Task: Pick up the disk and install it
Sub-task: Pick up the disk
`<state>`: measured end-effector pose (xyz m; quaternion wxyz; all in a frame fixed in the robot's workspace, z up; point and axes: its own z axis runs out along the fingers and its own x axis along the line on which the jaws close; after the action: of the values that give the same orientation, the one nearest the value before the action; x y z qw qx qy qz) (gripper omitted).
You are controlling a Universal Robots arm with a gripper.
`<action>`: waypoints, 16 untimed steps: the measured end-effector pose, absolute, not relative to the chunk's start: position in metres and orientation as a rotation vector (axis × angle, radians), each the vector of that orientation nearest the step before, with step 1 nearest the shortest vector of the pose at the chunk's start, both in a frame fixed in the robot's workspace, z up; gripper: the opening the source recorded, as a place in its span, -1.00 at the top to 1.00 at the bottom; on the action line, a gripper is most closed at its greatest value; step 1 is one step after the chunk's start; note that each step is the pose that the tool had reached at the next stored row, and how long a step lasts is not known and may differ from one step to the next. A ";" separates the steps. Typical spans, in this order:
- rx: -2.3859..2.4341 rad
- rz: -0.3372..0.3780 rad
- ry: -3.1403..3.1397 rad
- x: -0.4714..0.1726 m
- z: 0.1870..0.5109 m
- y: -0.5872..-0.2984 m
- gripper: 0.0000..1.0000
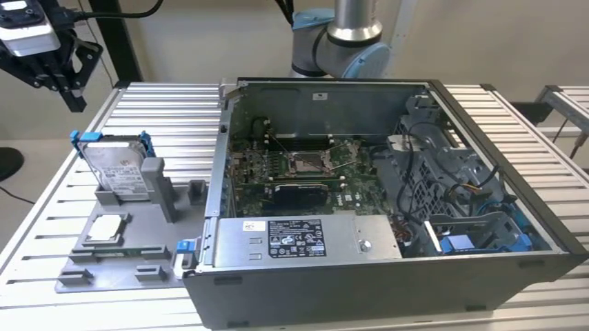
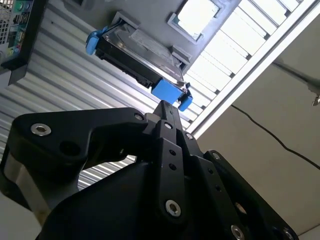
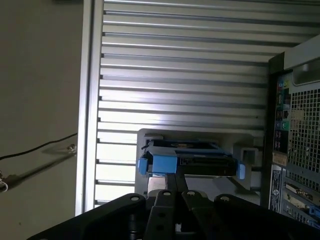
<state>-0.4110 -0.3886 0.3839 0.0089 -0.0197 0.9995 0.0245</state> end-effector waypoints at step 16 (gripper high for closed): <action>-0.196 0.077 3.119 -0.411 0.384 -0.389 1.00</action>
<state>-0.4111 -0.3887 0.3839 0.0079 -0.0627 0.9977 0.0246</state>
